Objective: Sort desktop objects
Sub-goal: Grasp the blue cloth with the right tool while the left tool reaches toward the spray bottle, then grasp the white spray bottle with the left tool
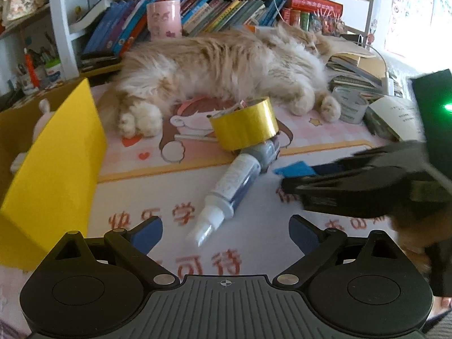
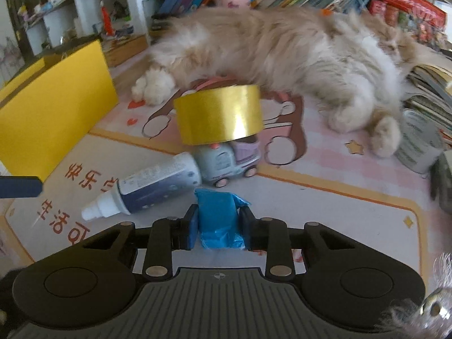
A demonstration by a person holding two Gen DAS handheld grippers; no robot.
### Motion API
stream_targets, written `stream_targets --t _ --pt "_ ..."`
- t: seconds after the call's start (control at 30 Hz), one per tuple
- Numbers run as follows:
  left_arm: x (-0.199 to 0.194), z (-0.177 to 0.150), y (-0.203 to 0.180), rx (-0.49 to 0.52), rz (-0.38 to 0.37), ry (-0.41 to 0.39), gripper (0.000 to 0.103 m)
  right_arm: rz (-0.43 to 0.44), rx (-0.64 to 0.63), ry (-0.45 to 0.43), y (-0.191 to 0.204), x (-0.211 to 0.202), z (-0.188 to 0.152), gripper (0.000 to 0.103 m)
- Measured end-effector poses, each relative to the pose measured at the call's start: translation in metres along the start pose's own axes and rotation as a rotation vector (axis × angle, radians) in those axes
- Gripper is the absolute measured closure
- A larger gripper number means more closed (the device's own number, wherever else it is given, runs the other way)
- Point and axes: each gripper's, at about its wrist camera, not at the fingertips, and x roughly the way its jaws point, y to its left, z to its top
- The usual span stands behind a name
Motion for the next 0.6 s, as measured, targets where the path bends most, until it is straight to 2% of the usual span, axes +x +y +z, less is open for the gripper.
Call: stream_targets --t 0.17,0.23,0.4,0.6 --pt "0.024 0.016 -0.001 0.028 -0.017 -0.008 0.021 -0.033 0.055 -0.019 -0.019 -0.019 -0.004 0.076" --pt "0.036 0.022 -0.002 0.048 -0.041 0.008 0.036 -0.040 0.079 -0.016 -0.024 -0.026 -0.007 0.076" --pt "0.064 0.030 -0.008 0.105 -0.070 0.061 0.059 -0.035 0.121 -0.014 -0.028 -0.040 -0.014 0.076" --pt "0.078 0.031 -0.005 0.092 -0.115 0.098 0.064 -0.033 0.093 -0.026 -0.024 -0.048 -0.015 0.076"
